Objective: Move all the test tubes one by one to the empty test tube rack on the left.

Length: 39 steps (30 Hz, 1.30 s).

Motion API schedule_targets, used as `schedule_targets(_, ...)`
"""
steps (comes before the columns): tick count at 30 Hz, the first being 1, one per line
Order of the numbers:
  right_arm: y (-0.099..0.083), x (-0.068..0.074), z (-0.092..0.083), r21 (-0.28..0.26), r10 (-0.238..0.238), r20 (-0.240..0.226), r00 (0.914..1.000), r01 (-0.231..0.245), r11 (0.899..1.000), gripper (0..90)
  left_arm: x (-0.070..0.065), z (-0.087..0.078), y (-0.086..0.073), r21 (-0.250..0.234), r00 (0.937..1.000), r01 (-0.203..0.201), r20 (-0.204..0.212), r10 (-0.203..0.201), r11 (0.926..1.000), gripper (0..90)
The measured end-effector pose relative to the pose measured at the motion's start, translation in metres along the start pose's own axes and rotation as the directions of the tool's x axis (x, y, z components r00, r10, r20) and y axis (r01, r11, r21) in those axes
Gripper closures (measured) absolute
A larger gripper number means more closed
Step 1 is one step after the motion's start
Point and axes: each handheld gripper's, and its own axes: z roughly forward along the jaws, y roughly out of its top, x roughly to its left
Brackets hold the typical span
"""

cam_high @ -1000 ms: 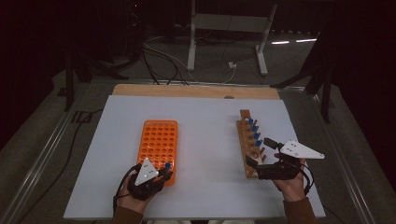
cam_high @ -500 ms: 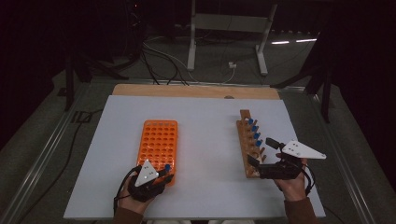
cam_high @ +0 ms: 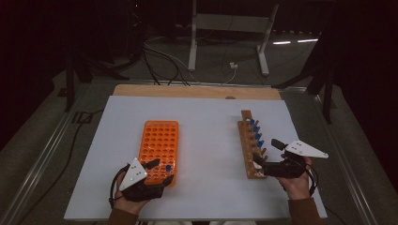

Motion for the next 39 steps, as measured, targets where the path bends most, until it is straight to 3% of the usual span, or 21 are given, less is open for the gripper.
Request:
schedule_targets(5,-0.006,-0.006,0.009,0.066,0.001,0.015,0.9999,-0.002,0.998,4.9,0.007,-0.006,0.002,-0.033,0.9984,0.042,-0.037,-0.043,0.9986,17.3)
schedule_targets(9,-0.009,-0.008,0.016,0.097,-0.013,0.019,0.9997,0.011,0.995,11.8,0.012,-0.009,0.003,-0.042,0.9925,0.074,-0.095,-0.077,0.9964,8.7)
schedule_targets(10,-0.009,-0.011,0.019,0.104,0.003,0.003,1.0,-0.003,0.995,18.9,0.013,-0.009,0.003,-0.04,0.99,0.083,-0.111,-0.087,0.9958,1.9)
schedule_targets(12,-0.01,-0.012,0.021,0.111,0.004,-0.002,1.0,-0.004,0.994,24.3,0.015,-0.011,0.003,-0.052,0.9864,0.094,-0.131,-0.1,0.9943,1.2)
schedule_targets(13,-0.009,-0.012,0.026,0.134,-0.005,0.017,0.9998,0.003,0.991,35.9,0.016,-0.011,0.004,-0.055,0.9846,0.099,-0.139,-0.105,0.9936,0.7)
schedule_targets(16,-0.009,-0.012,0.029,0.14,-0.003,0.037,0.9993,-0.002,0.99,48.0,0.018,-0.014,0.004,-0.068,0.9821,0.103,-0.151,-0.113,0.9923,0.7)
schedule_targets(17,-0.01,-0.013,0.031,0.139,-0.005,0.055,0.9985,-0.003,0.99,59.5,0.018,-0.014,0.004,-0.071,0.9811,0.105,-0.156,-0.115,0.992,0.8)
schedule_targets(22,-0.01,-0.013,0.032,0.129,-0.014,0.088,0.996,0.003,0.992,72.5,0.021,-0.016,0.001,-0.068,0.978,0.123,-0.161,-0.132,0.9901,0.8)
schedule_targets(26,-0.011,-0.011,0.035,0.139,-0.037,0.108,0.9935,0.022,0.99,75.3,0.022,-0.016,0.001,-0.073,0.9765,0.125,-0.167,-0.136,0.9894,0.8)
schedule_targets(39,-0.01,-0.009,0.038,0.125,-0.016,0.125,0.9921,0.0,0.992,77.1,0.023,-0.016,0.0,-0.072,0.9764,0.137,-0.158,-0.147,0.988,0.8)
